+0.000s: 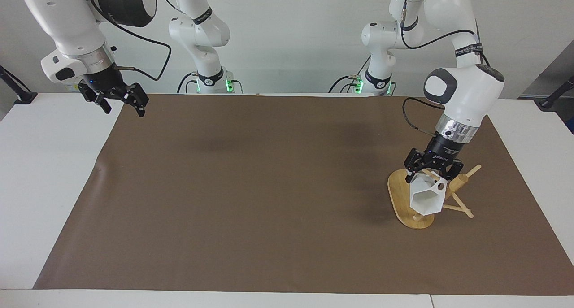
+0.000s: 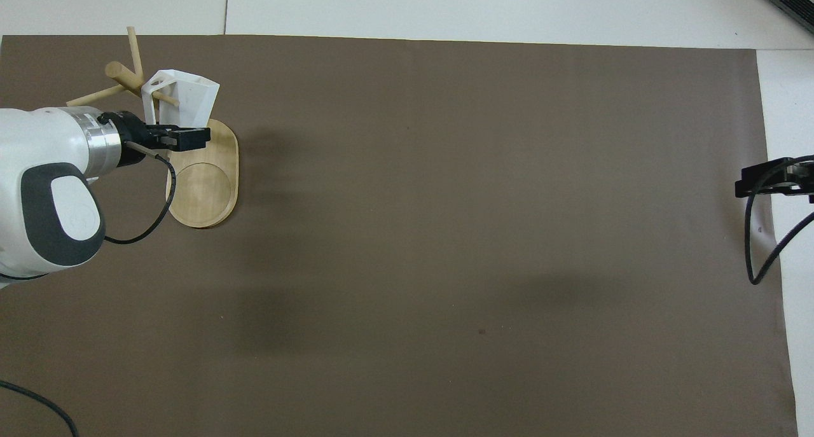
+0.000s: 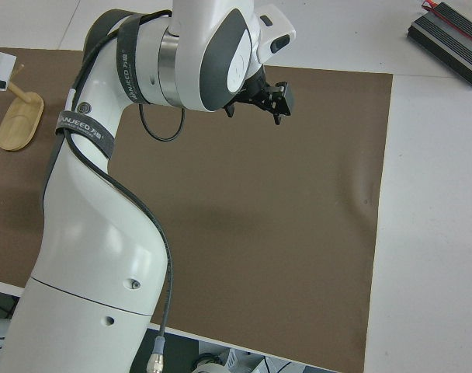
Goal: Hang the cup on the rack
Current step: 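Lower the mug handle onto a mug tree peg with the left gripper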
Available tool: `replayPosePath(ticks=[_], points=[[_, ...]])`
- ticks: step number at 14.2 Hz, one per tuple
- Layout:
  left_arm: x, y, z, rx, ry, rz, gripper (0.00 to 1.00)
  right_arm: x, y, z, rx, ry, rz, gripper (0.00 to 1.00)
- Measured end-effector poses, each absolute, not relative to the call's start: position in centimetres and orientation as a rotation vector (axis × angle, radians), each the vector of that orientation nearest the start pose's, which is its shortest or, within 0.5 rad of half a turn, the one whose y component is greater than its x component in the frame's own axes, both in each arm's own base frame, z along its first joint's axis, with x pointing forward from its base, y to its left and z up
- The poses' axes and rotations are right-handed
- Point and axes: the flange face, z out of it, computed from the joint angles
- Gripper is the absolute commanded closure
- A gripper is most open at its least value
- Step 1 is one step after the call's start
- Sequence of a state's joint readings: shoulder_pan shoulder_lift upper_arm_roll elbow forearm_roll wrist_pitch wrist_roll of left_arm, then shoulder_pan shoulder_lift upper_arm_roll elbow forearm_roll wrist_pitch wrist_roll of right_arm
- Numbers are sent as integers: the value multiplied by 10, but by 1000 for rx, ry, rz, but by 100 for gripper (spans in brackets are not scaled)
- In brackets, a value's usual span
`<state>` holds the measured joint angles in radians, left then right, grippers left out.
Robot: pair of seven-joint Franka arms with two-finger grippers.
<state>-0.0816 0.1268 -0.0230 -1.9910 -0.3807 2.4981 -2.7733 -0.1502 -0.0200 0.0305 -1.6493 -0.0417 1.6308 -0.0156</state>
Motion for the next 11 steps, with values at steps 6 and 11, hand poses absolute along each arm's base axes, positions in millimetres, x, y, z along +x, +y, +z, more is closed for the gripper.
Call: replayPosePath(ticks=[6,11], points=[[608,-62,451,398,2786,-343,0,546,-70,599,-3179,161,20,0],[595,-64,486,519,2821,-346,0,547,-65,599,-3180,147,12,0]])
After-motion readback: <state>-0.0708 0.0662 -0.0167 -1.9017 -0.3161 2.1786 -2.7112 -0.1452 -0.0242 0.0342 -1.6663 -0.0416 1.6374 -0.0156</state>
